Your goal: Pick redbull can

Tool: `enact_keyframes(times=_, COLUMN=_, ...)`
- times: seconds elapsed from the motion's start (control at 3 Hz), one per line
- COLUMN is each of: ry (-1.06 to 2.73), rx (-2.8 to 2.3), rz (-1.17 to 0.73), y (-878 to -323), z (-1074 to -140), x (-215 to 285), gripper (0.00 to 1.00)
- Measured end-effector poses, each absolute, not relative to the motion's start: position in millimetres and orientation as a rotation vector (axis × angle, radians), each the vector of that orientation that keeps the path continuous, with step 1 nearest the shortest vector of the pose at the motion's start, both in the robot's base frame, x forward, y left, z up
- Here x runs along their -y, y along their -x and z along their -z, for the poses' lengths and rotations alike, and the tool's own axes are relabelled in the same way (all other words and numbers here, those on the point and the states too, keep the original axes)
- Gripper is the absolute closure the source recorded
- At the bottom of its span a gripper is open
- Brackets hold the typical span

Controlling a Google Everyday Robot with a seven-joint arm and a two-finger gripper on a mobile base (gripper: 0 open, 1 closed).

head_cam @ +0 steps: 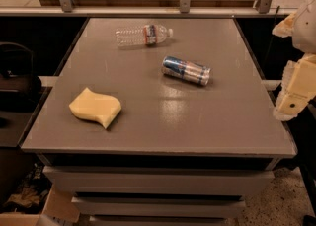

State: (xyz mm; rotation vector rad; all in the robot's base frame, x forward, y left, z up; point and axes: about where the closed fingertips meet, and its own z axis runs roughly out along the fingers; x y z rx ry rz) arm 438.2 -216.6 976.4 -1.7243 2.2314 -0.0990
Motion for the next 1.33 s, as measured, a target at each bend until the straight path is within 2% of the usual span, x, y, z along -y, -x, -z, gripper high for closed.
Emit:
enact_keyframes(times=0.33, ry=1.706, rx=-2.232, rz=0.111, y=-441.1, z=-980.5, x=216.8, gripper=0.0)
enact_keyframes(times=1.33, ry=1.728, rx=-2.245, rz=0.068, y=-506.0, z=-937.5, x=172.4, gripper=0.0)
